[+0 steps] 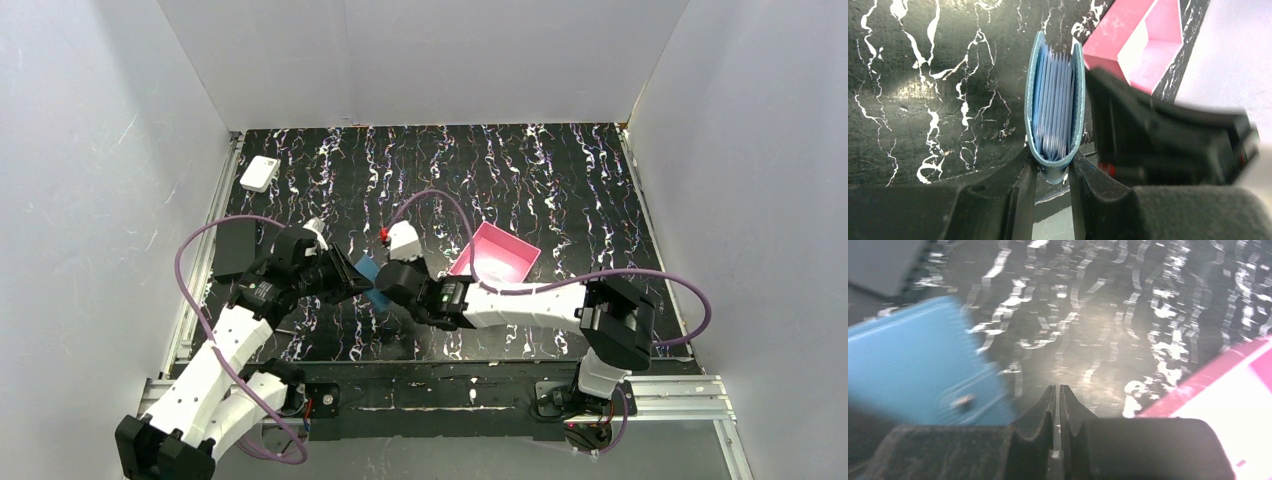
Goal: Put the credit cards into the card holder
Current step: Open the card holder.
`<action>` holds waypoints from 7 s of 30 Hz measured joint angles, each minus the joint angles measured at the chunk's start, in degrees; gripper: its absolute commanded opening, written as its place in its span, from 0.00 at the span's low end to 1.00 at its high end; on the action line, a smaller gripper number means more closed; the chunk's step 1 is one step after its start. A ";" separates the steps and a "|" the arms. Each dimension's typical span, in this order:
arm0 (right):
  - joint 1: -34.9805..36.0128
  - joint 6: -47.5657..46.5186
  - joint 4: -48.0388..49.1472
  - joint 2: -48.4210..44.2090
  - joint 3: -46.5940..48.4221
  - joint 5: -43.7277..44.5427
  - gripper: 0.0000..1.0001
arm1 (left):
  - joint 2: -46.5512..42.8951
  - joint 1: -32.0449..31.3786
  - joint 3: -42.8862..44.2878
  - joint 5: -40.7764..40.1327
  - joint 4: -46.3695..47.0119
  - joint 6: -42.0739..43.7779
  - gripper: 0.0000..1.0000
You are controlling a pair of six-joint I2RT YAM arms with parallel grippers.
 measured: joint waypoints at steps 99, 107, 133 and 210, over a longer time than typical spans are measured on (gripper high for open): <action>-14.67 -10.43 -3.26 -27.93 -14.10 -47.56 0.01 | 0.50 0.04 -2.80 23.80 9.40 24.55 0.00; -15.21 -10.14 -1.46 -17.53 -18.05 -45.97 0.01 | 20.00 -0.50 -7.63 22.47 18.69 18.12 0.12; -15.02 -1.01 4.50 -15.76 -18.16 -51.41 0.01 | 9.64 -0.13 -6.10 4.20 4.39 13.03 0.65; -13.53 2.91 12.02 -1.03 -20.33 -43.45 0.01 | 21.05 3.26 -1.31 -0.83 5.64 16.90 0.61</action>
